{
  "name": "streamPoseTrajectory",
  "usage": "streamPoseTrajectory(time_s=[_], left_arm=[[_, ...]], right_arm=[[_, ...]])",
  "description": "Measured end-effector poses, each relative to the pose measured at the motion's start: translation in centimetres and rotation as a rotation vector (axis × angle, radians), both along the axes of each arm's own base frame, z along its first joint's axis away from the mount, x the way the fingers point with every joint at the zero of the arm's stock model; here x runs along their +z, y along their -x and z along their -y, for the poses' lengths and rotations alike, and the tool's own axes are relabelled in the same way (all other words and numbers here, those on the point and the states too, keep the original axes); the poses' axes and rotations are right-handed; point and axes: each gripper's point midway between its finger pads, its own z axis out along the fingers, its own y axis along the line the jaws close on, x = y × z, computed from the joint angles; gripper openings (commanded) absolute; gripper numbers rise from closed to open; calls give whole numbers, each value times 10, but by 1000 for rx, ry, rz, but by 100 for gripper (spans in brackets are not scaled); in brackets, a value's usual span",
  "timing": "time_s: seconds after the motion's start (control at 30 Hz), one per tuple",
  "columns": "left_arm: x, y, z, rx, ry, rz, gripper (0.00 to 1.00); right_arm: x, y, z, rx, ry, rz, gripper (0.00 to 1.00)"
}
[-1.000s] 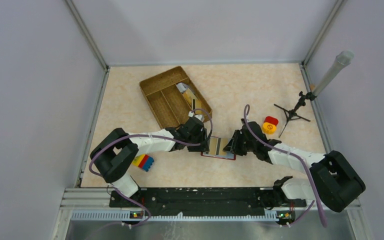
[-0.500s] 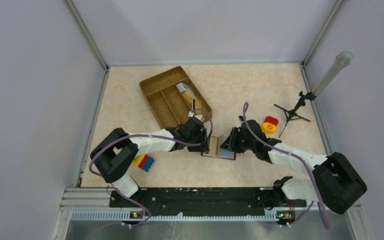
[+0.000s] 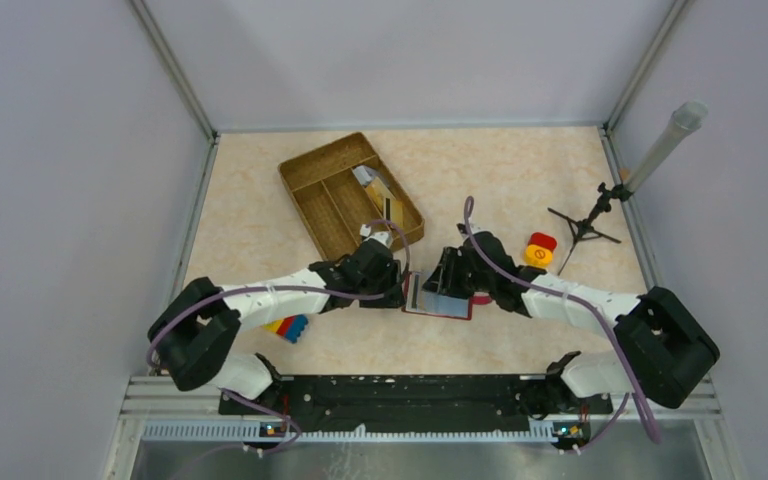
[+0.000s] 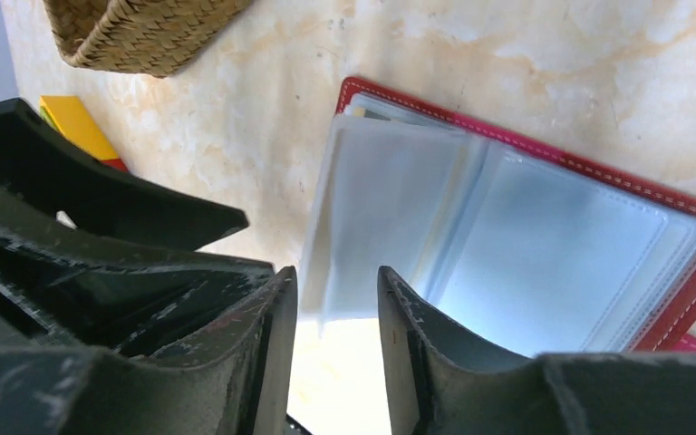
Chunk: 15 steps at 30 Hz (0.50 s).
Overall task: Put the credit cards into the card holder
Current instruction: Turn over the card slot in the card holder.
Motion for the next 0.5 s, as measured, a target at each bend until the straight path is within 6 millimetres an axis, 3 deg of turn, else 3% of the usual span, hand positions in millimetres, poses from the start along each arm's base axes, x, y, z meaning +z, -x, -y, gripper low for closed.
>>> streamPoseTrajectory(time_s=[0.17,0.33,0.43,0.5], left_arm=[[20,3,-17,21,-9,42,66],[44,1,-40,46,-12,73,85],[61,-13,-58,83,-18,87,95],[81,-33,-72,121,-11,108,99]], right_arm=[[12,-8,-5,15,-4,40,46],[27,-17,-9,34,5,87,51],[36,-25,-6,33,49,124,57],[44,-32,-3,30,88,163,61]])
